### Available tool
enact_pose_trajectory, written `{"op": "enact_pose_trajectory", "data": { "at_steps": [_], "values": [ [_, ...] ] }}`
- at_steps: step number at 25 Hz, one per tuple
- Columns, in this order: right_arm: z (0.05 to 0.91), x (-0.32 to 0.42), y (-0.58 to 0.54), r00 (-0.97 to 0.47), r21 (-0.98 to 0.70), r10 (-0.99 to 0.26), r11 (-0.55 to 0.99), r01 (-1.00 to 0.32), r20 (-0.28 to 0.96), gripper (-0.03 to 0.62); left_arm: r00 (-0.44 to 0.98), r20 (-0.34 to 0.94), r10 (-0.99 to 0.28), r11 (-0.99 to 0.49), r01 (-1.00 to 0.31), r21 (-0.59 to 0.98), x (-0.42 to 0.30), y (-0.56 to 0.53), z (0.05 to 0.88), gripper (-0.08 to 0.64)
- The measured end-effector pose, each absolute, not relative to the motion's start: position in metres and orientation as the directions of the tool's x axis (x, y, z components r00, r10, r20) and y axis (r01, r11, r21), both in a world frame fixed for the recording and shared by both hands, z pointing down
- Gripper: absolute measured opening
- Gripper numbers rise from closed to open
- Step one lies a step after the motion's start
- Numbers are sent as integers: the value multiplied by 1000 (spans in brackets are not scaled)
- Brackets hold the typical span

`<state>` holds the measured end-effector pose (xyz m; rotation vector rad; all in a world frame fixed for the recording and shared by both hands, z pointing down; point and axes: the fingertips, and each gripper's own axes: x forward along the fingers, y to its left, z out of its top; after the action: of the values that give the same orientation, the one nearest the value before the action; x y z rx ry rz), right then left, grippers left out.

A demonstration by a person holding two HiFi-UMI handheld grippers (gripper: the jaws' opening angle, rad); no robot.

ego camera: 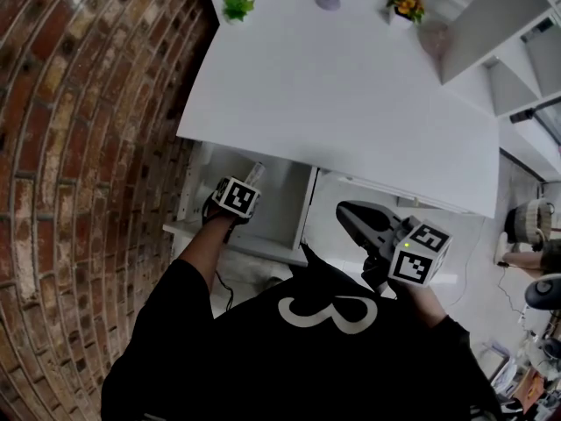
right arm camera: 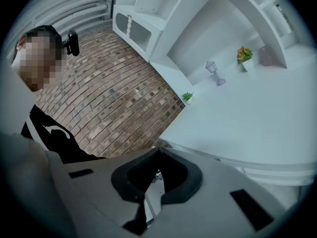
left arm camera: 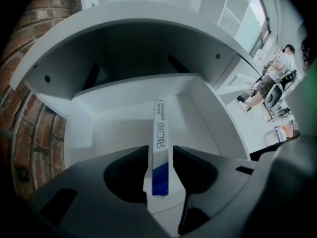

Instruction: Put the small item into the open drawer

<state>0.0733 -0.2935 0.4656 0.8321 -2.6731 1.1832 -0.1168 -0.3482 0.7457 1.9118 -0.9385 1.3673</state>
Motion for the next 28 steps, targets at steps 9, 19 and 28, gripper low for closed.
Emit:
{"op": "enact_pose_trajectory", "data": {
  "at_steps": [9, 19, 28],
  "values": [
    [458, 65, -282, -861, -659, -422, 567, -494, 282, 11, 344, 938, -41, -515, -812, 275, -100, -311, 718, 282],
    [434, 37, -257, -893, -660, -392, 614, -433, 221, 9, 333, 850, -409, -550, -833, 62, -127, -326, 601, 233],
    [401, 0, -225, -931, -629, -334, 694, -350, 149, 9, 656, 546, -520, -531, -750, 395, -97, -258, 468, 83]
  ]
}}
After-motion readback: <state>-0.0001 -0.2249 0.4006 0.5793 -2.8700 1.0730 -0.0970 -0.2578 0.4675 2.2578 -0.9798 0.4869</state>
